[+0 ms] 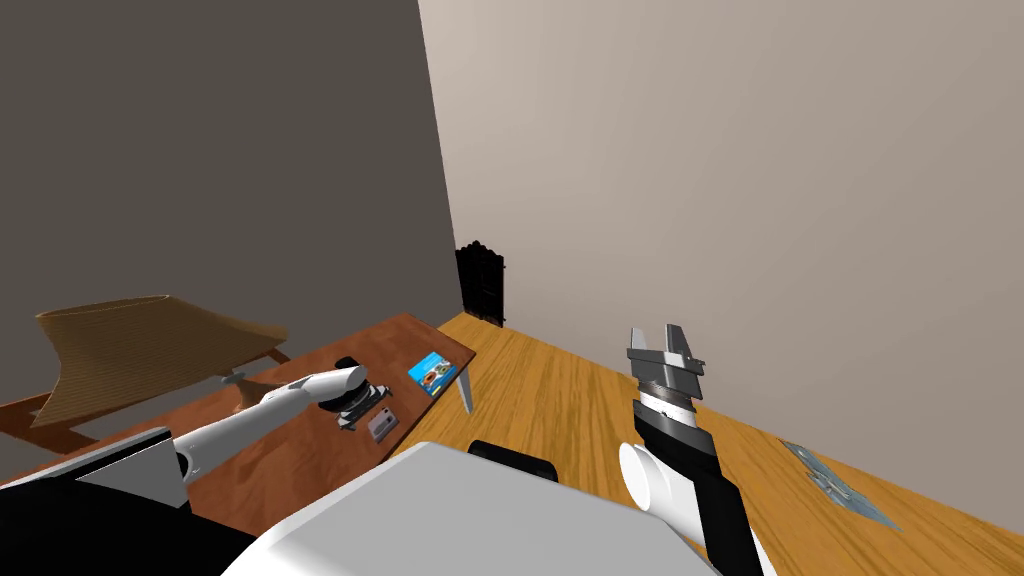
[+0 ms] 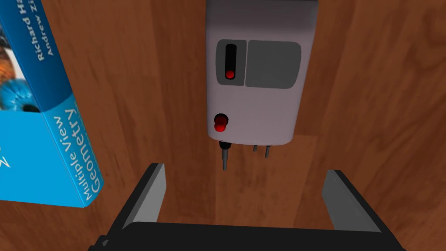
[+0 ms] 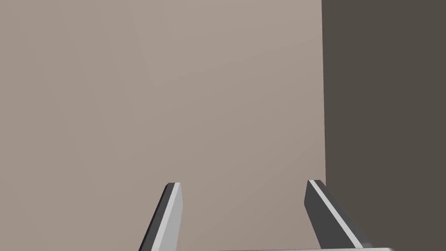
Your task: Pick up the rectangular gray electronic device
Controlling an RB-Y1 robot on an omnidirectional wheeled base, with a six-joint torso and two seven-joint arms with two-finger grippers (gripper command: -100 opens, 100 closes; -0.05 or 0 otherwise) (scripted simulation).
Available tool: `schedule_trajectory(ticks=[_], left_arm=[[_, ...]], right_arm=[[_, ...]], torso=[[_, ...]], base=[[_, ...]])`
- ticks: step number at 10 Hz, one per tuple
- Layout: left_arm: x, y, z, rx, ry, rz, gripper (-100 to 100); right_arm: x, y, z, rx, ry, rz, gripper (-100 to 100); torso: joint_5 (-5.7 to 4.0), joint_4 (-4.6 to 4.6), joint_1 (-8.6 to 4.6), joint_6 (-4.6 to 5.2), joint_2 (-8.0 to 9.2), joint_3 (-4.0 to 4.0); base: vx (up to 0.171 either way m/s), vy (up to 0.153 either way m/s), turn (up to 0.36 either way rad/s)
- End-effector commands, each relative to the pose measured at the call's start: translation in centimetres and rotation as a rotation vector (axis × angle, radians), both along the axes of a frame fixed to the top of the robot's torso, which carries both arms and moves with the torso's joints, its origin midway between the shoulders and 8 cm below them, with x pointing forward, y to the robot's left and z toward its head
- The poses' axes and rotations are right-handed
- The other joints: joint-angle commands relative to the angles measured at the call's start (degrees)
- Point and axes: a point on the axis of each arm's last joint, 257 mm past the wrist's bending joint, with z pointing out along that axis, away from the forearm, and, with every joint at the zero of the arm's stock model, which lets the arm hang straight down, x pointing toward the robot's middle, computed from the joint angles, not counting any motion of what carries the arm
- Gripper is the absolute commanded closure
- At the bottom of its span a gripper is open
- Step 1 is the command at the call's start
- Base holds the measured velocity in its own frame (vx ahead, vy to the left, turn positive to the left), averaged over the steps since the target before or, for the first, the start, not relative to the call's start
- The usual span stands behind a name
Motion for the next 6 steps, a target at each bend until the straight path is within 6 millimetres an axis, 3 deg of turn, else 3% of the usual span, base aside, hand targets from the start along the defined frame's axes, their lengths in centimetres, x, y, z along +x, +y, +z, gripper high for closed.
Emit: schedule_trajectory(ticks=[1, 2, 3, 4, 5, 6], left_arm=[[-3.1, -1.7, -1.8, -0.053, 0.070, 0.036, -100], [-4.0, -2.5, -2.6, -0.073, 0.090, 0.044, -100], [-3.2, -1.8, -1.9, -0.058, 0.071, 0.037, -100], [-3.4, -1.9, -2.0, -0.061, 0.076, 0.038, 0], [-3.6, -2.6, -3.2, -0.060, 0.074, 0.042, -100], [-3.7, -2.9, -3.7, -0.060, 0.074, 0.044, -100]], right_arm=[[0.0, 0.0, 0.0, 0.000, 0.000, 0.000, 0], [0.0, 0.0, 0.0, 0.000, 0.000, 0.000, 0], [0.0, 0.0, 0.0, 0.000, 0.000, 0.000, 0], [0.0, 0.0, 0.0, 0.000, 0.000, 0.000, 0], [0.0, 0.0, 0.0, 0.000, 0.000, 0.000, 0], [0.0, 0.0, 0.0, 0.000, 0.000, 0.000, 0]], torso=[[0.00, 0.00, 0.00, 0.00, 0.00, 0.00], [0.00, 0.00, -0.02, 0.04, -0.03, -0.01], [0.01, -0.01, -0.01, -0.05, -0.05, -0.03], [-0.02, -0.01, -0.03, -0.05, -0.05, -0.03], [-0.02, -0.01, -0.05, -0.05, -0.05, -0.03], [0.00, -0.01, 0.01, -0.04, -0.04, -0.02]], base=[[-0.004, 0.011, -0.391], [0.002, 0.015, -0.167], [0.001, 0.005, -0.005], [0.000, 0.000, 0.000], [-0.001, 0.023, -0.035], [-0.005, 0.053, -0.035]])
